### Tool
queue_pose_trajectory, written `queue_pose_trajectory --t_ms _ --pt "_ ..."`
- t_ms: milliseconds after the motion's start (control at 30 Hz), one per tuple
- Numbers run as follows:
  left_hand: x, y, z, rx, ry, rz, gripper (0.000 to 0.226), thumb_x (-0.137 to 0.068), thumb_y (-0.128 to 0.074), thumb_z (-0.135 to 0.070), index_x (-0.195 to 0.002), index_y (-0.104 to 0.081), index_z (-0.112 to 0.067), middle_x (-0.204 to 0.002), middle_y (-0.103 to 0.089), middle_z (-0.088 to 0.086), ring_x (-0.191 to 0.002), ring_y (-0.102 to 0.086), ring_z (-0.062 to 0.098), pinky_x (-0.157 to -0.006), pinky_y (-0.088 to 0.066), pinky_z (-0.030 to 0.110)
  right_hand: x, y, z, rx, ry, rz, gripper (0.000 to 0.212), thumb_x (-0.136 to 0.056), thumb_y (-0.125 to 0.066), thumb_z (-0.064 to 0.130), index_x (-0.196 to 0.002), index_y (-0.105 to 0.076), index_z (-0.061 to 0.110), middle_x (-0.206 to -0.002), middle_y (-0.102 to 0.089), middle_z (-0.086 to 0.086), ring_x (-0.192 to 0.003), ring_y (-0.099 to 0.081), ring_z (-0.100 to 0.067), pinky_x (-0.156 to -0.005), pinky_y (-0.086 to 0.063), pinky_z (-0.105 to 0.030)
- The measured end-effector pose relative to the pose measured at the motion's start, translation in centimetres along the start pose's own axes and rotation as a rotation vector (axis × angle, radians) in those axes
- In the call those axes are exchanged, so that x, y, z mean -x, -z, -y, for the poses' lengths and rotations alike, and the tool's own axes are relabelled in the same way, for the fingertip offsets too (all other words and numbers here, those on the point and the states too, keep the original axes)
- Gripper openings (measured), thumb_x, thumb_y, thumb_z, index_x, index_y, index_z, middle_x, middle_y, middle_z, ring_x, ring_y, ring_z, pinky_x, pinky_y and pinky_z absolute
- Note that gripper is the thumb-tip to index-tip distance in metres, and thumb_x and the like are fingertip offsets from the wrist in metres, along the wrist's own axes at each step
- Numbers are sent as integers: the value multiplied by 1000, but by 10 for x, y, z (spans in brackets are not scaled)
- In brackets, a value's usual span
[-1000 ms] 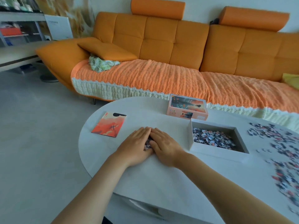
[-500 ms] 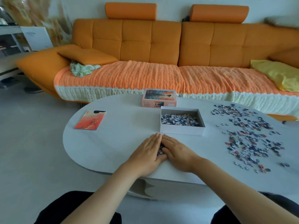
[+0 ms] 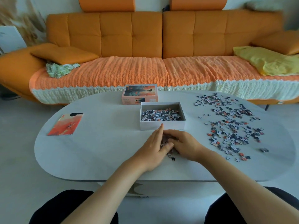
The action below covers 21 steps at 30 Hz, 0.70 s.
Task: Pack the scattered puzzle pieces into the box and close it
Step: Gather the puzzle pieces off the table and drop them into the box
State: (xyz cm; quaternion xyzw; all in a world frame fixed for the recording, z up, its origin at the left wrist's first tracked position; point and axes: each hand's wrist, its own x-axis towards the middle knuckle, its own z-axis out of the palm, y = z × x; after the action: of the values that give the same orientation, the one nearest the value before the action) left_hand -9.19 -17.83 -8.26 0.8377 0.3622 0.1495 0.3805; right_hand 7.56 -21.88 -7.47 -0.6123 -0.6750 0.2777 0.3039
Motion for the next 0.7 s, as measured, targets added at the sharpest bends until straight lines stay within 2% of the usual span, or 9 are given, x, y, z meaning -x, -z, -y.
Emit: queue_pose_trajectory --t_ms 67,100,167,233,333,433,533,633,700 --pt "-2 15 -4 110 41 37 69 -97 -38 -55 -154 -4 -36 -161 -10 -14 -146 -12 3 -113 -14 23 -2 6 -3 8 -38 -25 39 -96 -49 9 -125 -64 31 -119 -66 16 -102 -61 2 -91 -46 -18" --pt "-1 25 -5 66 40 51 68 -96 -40 -56 -154 -9 -37 -160 -13 -15 -145 -14 4 -111 -15 23 -2 10 -4 50 -47 -37 38 -97 -49 11 -125 -63 31 -123 -64 15 -106 -59 0 -96 -46 -21" --pt "3 44 1 -172 19 90 76 -91 -50 -59 -154 -15 -36 -159 -14 -16 -145 -13 5 -113 -14 28 -1 20 -3 142 -51 -33 38 -96 -50 13 -127 -60 33 -128 -59 15 -112 -54 0 -101 -44 -23" --pt "9 59 13 -347 43 171 92 -80 -63 -64 -154 -17 -33 -154 -16 -18 -143 -11 4 -118 -15 33 2 29 -1 211 -48 49 42 -91 -58 21 -131 -56 35 -129 -52 14 -111 -48 -1 -100 -43 -26" --pt "13 65 28 -378 102 257 99 -72 -71 -64 -152 -21 -34 -141 -20 -22 -136 -17 2 -115 -23 32 5 36 0 368 -110 253 66 -81 -69 42 -141 -43 40 -128 -38 11 -114 -39 -8 -100 -39 -31" --pt "6 60 30 -356 77 215 90 -74 -73 -59 -149 -32 -34 -126 -30 -22 -115 -39 3 -103 -36 25 3 33 2 412 -145 281 69 -78 -74 47 -140 -43 41 -118 -40 12 -100 -48 -9 -89 -42 -28" --pt "-4 53 25 -324 39 154 82 -75 -74 -56 -146 -40 -32 -112 -40 -18 -97 -46 4 -88 -41 22 -3 29 4 383 -154 230 65 -79 -76 42 -138 -49 36 -112 -49 12 -92 -52 -7 -82 -42 -23" --pt "-10 49 22 -294 22 121 80 -79 -72 -53 -147 -37 -30 -111 -41 -16 -95 -48 5 -88 -44 25 -8 30 3 359 -190 219 70 -79 -75 42 -142 -45 33 -114 -51 14 -94 -55 -7 -83 -42 -22" --pt "-14 47 21 -294 42 136 86 -81 -69 -55 -151 -27 -28 -123 -35 -16 -104 -46 6 -94 -41 25 -9 30 5 336 -208 239 78 -78 -72 50 -146 -37 33 -121 -45 13 -95 -57 -7 -85 -43 -23"
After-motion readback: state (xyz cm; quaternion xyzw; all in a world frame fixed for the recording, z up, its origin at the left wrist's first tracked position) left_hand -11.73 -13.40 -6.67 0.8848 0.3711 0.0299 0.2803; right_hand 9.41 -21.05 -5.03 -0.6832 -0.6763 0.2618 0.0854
